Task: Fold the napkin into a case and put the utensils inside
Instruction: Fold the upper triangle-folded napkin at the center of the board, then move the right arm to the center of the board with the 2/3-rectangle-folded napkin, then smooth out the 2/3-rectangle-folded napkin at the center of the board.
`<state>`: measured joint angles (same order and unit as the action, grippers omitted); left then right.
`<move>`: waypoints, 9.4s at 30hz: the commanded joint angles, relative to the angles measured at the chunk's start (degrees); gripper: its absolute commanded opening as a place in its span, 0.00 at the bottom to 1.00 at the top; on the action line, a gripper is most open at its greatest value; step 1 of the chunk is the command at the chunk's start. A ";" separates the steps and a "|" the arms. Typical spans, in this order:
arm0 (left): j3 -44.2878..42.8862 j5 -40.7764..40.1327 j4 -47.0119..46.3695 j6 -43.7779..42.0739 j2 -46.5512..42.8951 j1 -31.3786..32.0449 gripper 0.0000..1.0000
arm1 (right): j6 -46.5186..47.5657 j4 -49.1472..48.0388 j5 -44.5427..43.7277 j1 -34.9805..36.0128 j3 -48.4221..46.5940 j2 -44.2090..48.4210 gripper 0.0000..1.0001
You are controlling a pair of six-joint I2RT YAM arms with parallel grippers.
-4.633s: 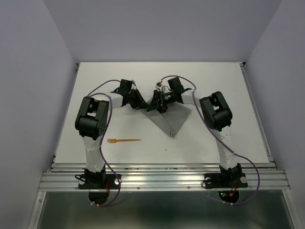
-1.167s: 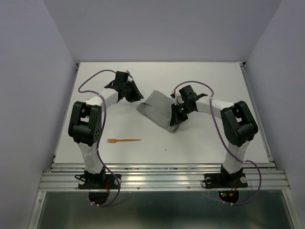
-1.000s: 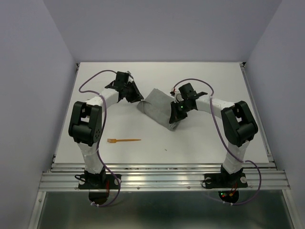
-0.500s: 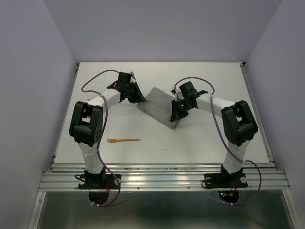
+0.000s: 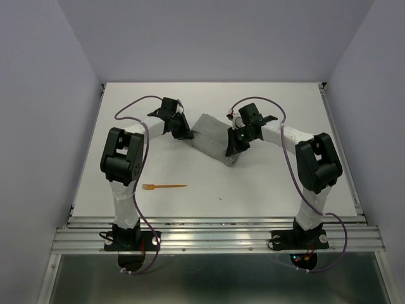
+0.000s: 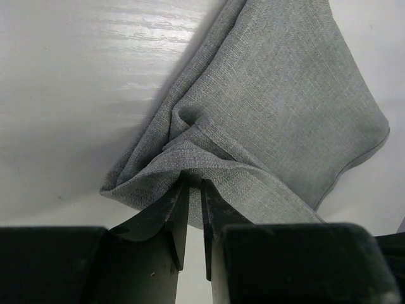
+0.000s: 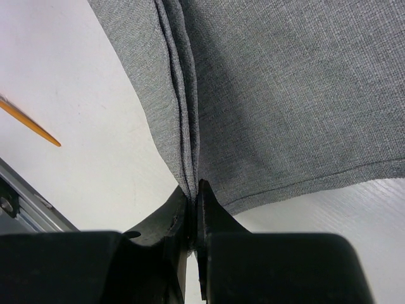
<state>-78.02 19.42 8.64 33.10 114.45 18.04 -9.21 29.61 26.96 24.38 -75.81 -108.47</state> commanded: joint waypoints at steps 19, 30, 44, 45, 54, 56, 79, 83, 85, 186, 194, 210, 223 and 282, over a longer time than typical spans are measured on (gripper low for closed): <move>-5.48 -0.44 1.73 -1.90 5.78 0.24 0.24 | 4.90 1.94 0.47 -3.82 -6.10 -5.88 0.01; -6.97 -0.35 2.78 -2.08 6.84 0.24 0.24 | 1.84 0.98 -8.67 -3.82 -2.86 0.79 0.51; -6.71 0.44 3.04 -1.99 7.10 0.33 0.24 | -8.45 -7.54 -18.96 1.11 8.05 10.21 0.01; -6.80 0.36 3.13 -1.99 7.01 0.33 0.24 | -9.06 -8.24 -18.35 1.11 8.22 9.68 0.01; -7.85 -0.35 4.45 -2.16 7.45 0.33 0.24 | -11.26 -12.73 -16.66 1.11 7.26 4.32 0.01; -8.55 -0.52 4.98 -2.34 7.71 0.33 0.24 | -11.62 -12.55 -17.38 1.11 7.61 2.39 0.01; -1.18 -0.88 5.86 -5.68 1.92 0.94 0.24 | -23.21 -16.25 -20.72 12.61 29.84 9.94 0.01; 1.89 -1.23 5.51 -6.03 -0.80 1.55 0.24 | -24.97 -14.23 -21.59 14.90 31.42 13.36 0.01; 2.95 -1.14 5.24 -6.03 -1.42 2.17 0.24 | -25.59 -13.52 -21.86 16.04 32.13 14.59 0.01; -15.32 -4.04 11.31 -6.47 2.26 4.99 0.00 | -19.53 -18.18 -23.45 9.19 -8.03 -3.85 0.45; -15.23 -4.48 11.83 -5.68 0.69 3.49 0.00 | -13.21 -14.58 -17.40 9.19 -14.71 -9.13 0.72; -13.48 -5.36 11.22 -1.55 -2.39 -2.04 0.00 | -11.35 -14.84 -9.04 9.19 -16.56 -12.82 0.82; -9.17 -4.92 9.90 -2.08 -4.15 -2.84 0.00 | -13.55 -16.42 -7.71 9.19 -18.94 -16.87 0.75; -2.58 -0.44 8.23 -3.48 -6.00 0.15 0.00 | -8.99 -13.18 -3.94 8.05 -24.91 -16.95 0.01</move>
<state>-81.23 18.04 17.39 30.79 109.95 17.65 -21.39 15.11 19.75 33.01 -97.08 -127.20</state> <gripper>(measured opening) 0.025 0.086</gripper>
